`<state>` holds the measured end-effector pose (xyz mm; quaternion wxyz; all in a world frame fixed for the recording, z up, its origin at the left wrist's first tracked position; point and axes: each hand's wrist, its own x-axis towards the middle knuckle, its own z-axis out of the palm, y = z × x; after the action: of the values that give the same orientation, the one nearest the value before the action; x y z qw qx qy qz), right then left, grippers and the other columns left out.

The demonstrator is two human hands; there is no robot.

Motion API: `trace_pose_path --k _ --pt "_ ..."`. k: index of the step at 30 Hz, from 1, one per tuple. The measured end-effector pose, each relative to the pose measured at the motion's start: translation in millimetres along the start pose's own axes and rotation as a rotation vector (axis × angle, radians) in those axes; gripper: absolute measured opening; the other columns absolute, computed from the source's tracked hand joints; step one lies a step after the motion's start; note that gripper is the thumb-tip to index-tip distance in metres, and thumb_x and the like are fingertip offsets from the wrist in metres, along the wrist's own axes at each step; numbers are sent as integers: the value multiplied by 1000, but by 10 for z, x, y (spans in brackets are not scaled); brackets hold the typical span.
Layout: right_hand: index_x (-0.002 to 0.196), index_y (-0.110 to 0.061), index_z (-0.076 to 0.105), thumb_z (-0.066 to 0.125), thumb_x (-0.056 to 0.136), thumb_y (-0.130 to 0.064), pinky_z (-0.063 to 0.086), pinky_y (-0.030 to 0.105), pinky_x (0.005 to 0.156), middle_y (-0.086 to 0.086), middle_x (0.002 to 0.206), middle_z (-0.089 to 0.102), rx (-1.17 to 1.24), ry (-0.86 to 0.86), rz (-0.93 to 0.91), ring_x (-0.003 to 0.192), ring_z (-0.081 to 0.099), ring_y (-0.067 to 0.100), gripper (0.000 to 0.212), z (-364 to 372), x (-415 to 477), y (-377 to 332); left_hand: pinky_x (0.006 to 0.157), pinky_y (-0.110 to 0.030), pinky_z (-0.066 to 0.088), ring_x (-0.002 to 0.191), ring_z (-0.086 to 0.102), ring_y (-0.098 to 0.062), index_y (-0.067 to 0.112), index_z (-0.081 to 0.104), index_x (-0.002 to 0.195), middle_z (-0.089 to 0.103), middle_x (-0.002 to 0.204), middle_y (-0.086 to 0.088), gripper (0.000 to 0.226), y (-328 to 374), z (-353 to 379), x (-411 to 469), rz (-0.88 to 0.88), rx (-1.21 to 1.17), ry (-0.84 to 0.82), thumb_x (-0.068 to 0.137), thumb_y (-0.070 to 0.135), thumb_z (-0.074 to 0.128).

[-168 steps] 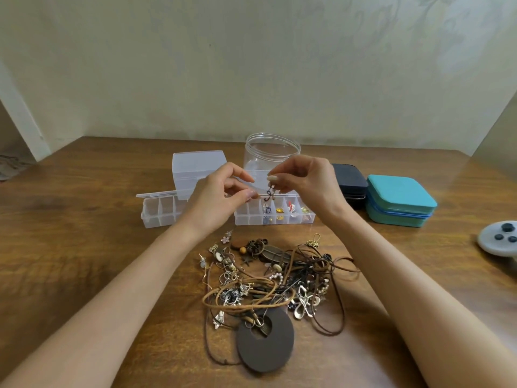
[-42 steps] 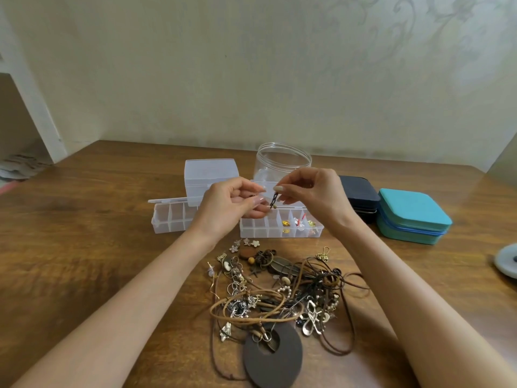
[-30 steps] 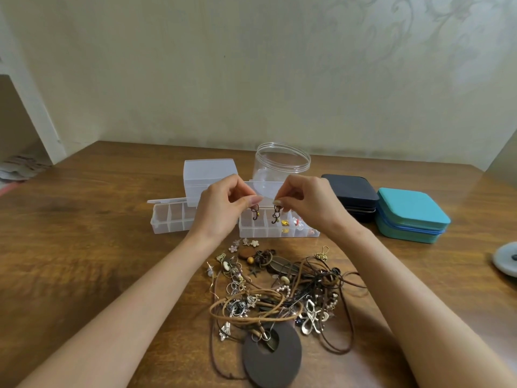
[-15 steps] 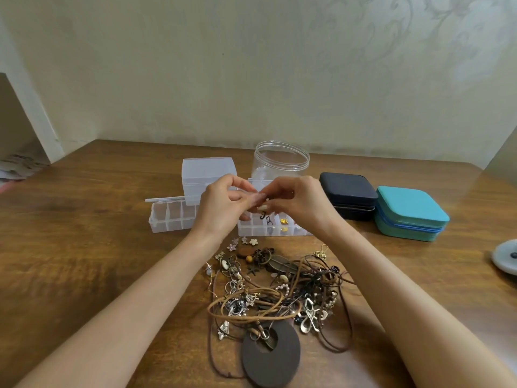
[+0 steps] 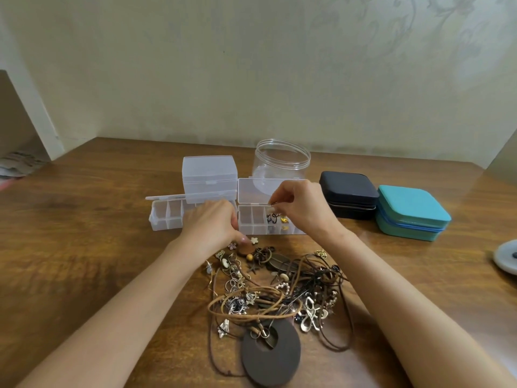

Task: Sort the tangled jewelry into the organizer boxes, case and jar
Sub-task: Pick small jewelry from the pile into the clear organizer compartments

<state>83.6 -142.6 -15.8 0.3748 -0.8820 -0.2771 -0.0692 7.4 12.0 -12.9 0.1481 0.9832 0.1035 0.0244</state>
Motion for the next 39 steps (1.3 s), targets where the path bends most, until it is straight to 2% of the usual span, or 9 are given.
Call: trace_pose_path --k 4,9,14,17,23,29,33,35,39 --pt "91 -9 73 72 81 -6 52 16 68 1 80 68 -15 18 -5 67 60 2 10 2 0 13 65 -25 39 83 58 -12 19 70 89 67 88 5 25 -31 17 38 -16 -61 -28 75 40 75" --pt "100 -22 72 73 82 -20 39 18 66 -4 93 58 -279 61 -96 79 51 8 18 2 -55 -103 65 -27 40 84 58 -13 21 68 81 64 84 6 20 -47 -9 62 -16 -67 -44 76 39 75" --pt "90 -29 75 70 83 -35 35 21 58 -11 83 62 -433 -174 -171 74 53 5 10 15 -162 -314 67 -28 42 84 56 -13 24 65 76 62 84 7 12 -47 -20 59 -3 -98 -48 79 32 74" --pt "97 -32 74 66 85 -41 37 24 65 -7 91 69 -505 -165 -182 85 62 14 17 127 -209 -326 71 -29 44 85 57 -14 27 61 66 58 75 10 19 -87 -84 58 1 -179 16 81 27 73" --pt "98 -27 72 63 88 -31 42 26 67 -3 95 70 -505 -194 -186 89 63 19 14 214 -216 -339 76 -33 49 78 59 -12 18 66 71 64 75 5 14 -135 -183 70 -7 -584 137 76 25 77" --pt "100 -23 70 61 89 -32 46 27 69 -5 92 68 -509 -254 -221 84 62 15 18 173 -227 -367 67 -29 45 66 50 -8 20 65 72 62 72 8 12 -6 -102 62 141 -719 379 79 23 75" --pt "93 -20 72 66 87 -27 30 13 52 -18 65 48 -315 -268 -123 58 45 -1 11 -27 -169 -295 68 -30 47 69 53 -9 21 65 73 62 73 11 11 78 -119 70 177 -709 478 80 24 73" --pt "89 -17 72 69 85 -22 33 9 48 -16 62 52 -133 -244 -40 51 48 -4 6 -174 -127 -230 67 -30 45 66 51 -6 17 68 76 62 72 11 11 135 -155 113 163 -638 479 80 26 73" --pt "85 -10 75 73 82 -19 38 8 48 -5 65 65 81 -209 56 49 51 -6 10 -348 -74 -82 73 -29 47 84 61 -11 18 69 82 69 81 5 15 244 -190 281 57 -488 319 80 32 72"
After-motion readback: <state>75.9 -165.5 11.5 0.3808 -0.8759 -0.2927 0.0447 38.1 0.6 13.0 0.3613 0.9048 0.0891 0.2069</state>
